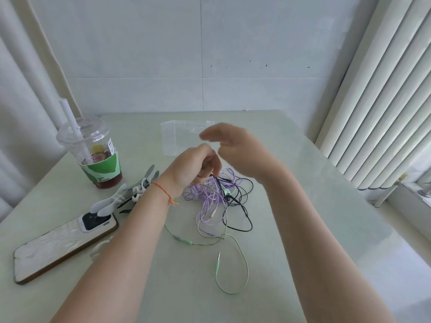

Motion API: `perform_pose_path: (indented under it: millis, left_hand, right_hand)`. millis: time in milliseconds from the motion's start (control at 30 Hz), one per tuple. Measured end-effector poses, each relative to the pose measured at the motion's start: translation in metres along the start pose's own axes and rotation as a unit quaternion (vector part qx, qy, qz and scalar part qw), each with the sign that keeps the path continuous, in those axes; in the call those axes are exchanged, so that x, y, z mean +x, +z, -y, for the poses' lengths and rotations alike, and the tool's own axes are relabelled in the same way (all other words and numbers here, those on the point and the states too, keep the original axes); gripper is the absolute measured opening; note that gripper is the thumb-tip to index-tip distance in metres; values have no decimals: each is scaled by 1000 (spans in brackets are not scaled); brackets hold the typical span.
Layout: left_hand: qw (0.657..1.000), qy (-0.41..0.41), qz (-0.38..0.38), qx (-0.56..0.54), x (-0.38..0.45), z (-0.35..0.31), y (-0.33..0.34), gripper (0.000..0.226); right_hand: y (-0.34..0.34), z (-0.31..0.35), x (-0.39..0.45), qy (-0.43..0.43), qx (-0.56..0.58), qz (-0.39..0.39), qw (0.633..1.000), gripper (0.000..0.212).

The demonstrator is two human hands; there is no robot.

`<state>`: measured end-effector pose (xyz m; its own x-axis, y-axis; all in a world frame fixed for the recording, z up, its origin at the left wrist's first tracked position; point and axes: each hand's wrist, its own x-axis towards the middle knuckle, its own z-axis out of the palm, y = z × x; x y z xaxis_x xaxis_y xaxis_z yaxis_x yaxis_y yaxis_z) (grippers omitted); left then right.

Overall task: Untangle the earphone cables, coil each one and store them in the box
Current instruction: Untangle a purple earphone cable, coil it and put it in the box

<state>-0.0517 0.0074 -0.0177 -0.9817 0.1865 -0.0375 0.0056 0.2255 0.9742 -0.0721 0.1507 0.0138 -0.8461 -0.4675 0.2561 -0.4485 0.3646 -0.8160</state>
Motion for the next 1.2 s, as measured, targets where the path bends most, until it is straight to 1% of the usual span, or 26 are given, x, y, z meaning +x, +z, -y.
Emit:
perform_pose_path:
  millis: [33,67,167,233,300,367,433,500,567,667,733,800,900,967,1033,1100,1133,1200]
  left_hand:
    - [1000,18,-10,-2,-2,-1,-1,43]
    - [999,31,-26,-6,-3,-2,-2,43]
    - [994,72,-86,-16,-3,-2,-5,46]
    - [989,91,-114,-31,-1,0,-7,42]
    - [987,100,-124,-33,0,1,-8,40]
    - [988,98,-110,-35,0,1,-8,37]
    - [993,83,-75,-29,-1,1,-7,34]
    - [997,71,-36,-7,-2,2,-4,32]
    - [997,72,-13,-16,-1,5,-3,29]
    - [997,75,-9,-34,-2,6,-4,27]
    - [995,94,-37,10,0,7,-6,27]
    - [986,126,-104,39,5,10,-10,26]
    - [965,149,-215,25,10,14,-21,23]
    - [957,141,-253,21,9,11,-21,21]
    - [955,120,-272,-10,8,6,-17,20]
    - [956,112,-271,-4,8,5,-16,19]
    - [962,112,-248,22,9,7,-17,17]
    - [978,93,-154,109,10,12,-16,9]
  right_hand:
    - [5,3,-2,7,0,32,999,51]
    - [8,5,-2,13,-8,44,999,48]
    - [0,4,-3,41,-29,15,999,30]
    - [-11,3,-6,56,-32,22,998,17]
    - [-19,3,-9,59,-49,27,997,13]
    - [-23,2,-7,37,-65,-23,997,14]
    - [-24,-2,-2,14,-59,-110,992,14]
    - [-24,-6,2,10,-55,-169,984,14]
    - [-23,-8,4,5,-60,-183,981,15]
    - [-25,-9,4,-8,-44,-204,978,15]
    - [-29,-8,2,-5,-55,-199,979,15]
    - [-34,-7,0,16,-91,-157,983,14]
    - [-42,-6,-6,50,-118,-85,988,17]
    - [-43,-5,-9,57,-117,-61,990,16]
    - [-42,-5,-9,50,-125,-62,989,15]
    - [-41,-5,-6,29,-131,-104,985,15]
    - [-40,-6,-4,19,-119,-142,982,15]
    - [-41,-5,-2,1,-71,-242,968,14]
